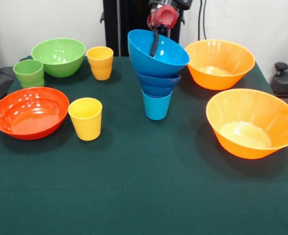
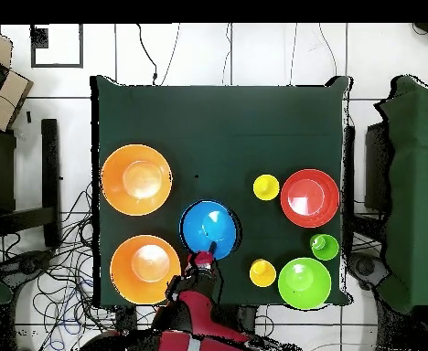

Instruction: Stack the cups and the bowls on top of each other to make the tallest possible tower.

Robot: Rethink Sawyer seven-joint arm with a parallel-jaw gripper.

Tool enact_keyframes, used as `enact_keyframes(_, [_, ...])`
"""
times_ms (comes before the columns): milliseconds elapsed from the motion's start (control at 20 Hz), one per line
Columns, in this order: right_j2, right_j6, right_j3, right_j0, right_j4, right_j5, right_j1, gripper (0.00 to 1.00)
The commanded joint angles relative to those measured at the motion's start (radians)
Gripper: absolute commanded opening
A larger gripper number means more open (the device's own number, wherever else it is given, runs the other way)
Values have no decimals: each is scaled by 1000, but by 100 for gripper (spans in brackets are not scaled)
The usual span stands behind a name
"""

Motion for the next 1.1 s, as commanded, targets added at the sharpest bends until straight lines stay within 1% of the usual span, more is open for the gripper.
enact_keyframes(50, [66,259,-50,4,21,-34,17,0])
enact_keyframes(750, [68,250,-51,4,33,-14,3,0])
enact_keyframes(800, [65,250,-52,-6,23,-14,4,0])
enact_keyframes(1100, [65,248,-50,0,27,-13,0,0])
